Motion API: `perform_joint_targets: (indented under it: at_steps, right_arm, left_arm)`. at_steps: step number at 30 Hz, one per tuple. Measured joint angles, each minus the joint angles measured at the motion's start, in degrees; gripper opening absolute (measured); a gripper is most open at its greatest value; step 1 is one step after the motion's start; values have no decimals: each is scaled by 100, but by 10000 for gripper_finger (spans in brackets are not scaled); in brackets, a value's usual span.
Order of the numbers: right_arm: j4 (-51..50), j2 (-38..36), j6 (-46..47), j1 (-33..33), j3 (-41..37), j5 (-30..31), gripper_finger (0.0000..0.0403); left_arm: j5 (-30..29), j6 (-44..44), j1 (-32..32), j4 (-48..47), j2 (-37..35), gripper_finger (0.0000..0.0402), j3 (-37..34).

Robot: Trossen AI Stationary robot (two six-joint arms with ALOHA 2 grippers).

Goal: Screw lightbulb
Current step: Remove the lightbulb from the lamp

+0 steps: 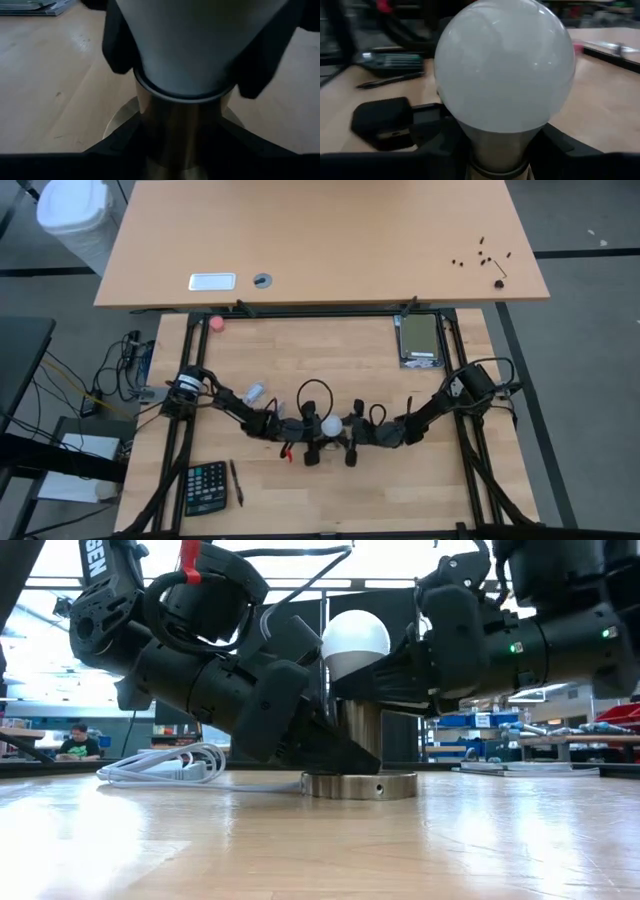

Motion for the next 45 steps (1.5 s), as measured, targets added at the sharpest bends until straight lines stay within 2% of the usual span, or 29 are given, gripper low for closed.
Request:
perform_joint_targets:
  at_steps: [4, 7, 10, 13, 17, 20, 23, 26, 29, 33, 42, 45]
  right_arm:
    - [601, 2, -336, -395, -329, -1369, 161]
    - [905, 5, -363, -808, -527, -2678, 162]
    - [952, 7, -388, -1237, -552, -4025, 163]
    - [918, 17, -423, -1596, -492, -5079, 164]
    - [781, 33, -435, -2014, -310, -6237, 164]
    - [651, 33, -305, -2149, -222, -6394, 166]
    - [654, 33, -133, -2139, -241, -6124, 181]
    - [723, 33, 114, -2047, -268, -5951, 216]
    - [733, 24, 392, -1844, -268, -5282, 255]
    - [653, 22, 370, -1336, -266, -3817, 283]
    - [695, 22, -44, 311, -240, 767, 275]
    - [692, 22, -20, 694, -139, 1826, 274]
  left_arm:
    - [63, 7, -8, -7, -2, 196, 1]
    - [102, 0, -6, 5, 2, 196, 16]
    - [158, -2, -8, 11, 2, 196, 23]
    - [236, -7, -6, 11, 9, 196, 25]
    - [229, -48, -4, 23, 9, 196, 29]
    - [192, -101, 0, 39, 7, 196, 20]
    - [135, -111, 4, 53, 3, 196, 14]
    - [86, -43, 13, 15, 4, 196, 18]
    - [58, -44, 22, 11, 7, 196, 18]
    - [13, -48, 31, 4, 9, 196, 18]
    - [81, -66, 24, 2, 9, 196, 18]
    - [85, -68, 23, 2, 9, 196, 18]
